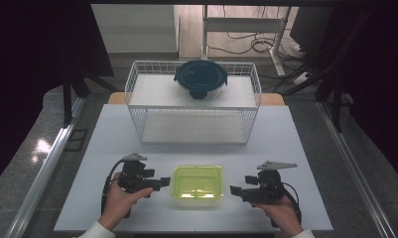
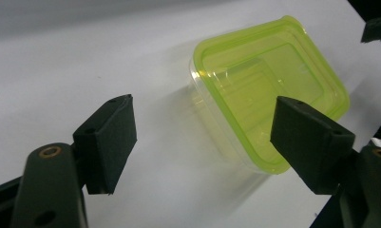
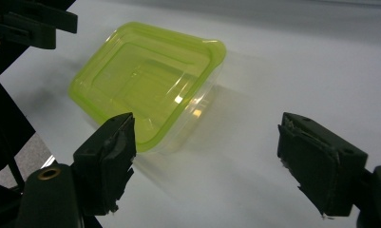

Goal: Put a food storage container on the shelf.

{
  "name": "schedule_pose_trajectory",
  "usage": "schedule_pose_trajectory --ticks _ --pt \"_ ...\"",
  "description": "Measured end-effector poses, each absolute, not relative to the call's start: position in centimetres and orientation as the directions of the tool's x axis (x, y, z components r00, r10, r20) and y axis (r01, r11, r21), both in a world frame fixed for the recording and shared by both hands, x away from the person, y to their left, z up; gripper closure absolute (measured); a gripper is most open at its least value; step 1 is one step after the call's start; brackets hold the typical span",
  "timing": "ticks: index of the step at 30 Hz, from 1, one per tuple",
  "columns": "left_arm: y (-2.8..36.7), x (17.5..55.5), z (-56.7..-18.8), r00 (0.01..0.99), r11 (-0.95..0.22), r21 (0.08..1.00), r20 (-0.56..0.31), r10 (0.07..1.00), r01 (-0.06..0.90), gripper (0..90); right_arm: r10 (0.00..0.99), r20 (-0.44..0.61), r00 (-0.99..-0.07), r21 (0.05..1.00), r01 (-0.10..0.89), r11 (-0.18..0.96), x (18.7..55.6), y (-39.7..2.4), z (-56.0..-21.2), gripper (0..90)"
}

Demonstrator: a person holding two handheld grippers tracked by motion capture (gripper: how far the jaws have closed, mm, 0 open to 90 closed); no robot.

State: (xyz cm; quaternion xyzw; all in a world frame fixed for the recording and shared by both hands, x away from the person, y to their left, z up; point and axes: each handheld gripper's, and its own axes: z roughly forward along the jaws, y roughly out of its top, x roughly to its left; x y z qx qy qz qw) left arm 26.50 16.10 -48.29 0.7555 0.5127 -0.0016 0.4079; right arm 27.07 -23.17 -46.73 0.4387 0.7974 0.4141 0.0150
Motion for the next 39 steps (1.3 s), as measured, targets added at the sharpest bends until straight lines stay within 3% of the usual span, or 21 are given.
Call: schedule_pose_trajectory --ticks 21,33,39 --pt "14.8 28.4 -50.2 0.448 -0.093 0.532 -0.591 0.671 0.842 34.8 0.719 0.440 -0.538 0.595 0.775 0.215 28.9 -20.1 -48.5 29.2" --pt "14.8 28.9 -51.3 0.405 -0.065 0.467 -0.680 0.611 0.882 47.8 0.682 0.572 -0.457 0.521 0.844 0.128 30.2 -19.9 -50.1 44.6" --pt "15.0 29.2 -51.8 0.373 -0.043 0.434 -0.714 0.592 0.900 53.0 0.652 0.629 -0.423 0.479 0.872 0.103 30.5 -19.9 -50.7 47.0"
